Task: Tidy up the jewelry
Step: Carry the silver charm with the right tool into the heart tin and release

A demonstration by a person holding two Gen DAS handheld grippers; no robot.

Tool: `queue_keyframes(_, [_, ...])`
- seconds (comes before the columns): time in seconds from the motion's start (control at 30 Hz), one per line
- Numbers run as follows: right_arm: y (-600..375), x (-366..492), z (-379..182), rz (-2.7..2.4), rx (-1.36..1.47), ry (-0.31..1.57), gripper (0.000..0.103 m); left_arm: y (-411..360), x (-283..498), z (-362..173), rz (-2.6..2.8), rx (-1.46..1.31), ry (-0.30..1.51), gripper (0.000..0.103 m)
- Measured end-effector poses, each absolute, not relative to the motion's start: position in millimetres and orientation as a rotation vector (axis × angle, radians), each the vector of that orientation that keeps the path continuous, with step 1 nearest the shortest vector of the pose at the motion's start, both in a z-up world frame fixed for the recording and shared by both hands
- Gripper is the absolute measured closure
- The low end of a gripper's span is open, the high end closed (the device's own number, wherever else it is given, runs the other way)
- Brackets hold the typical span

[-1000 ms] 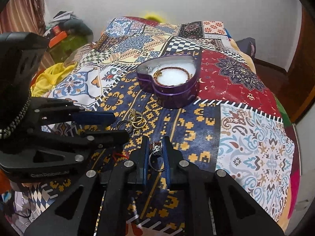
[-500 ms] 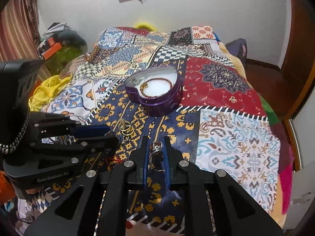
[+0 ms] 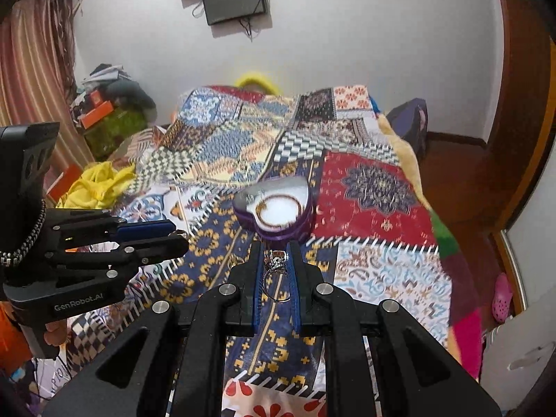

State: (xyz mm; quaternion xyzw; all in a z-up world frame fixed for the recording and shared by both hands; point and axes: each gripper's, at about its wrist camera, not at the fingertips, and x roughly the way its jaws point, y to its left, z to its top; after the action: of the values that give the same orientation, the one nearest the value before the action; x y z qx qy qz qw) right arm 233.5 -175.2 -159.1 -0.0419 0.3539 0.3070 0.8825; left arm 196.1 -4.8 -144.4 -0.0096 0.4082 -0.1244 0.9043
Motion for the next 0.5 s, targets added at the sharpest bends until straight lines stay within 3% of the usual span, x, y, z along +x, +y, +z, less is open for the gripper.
queue_keyframes(0.5, [-164, 252, -137, 0.64, -0.035, 0.658, 0.091, 7, 213, -117, -0.23, -0.037, 0.748, 0.082])
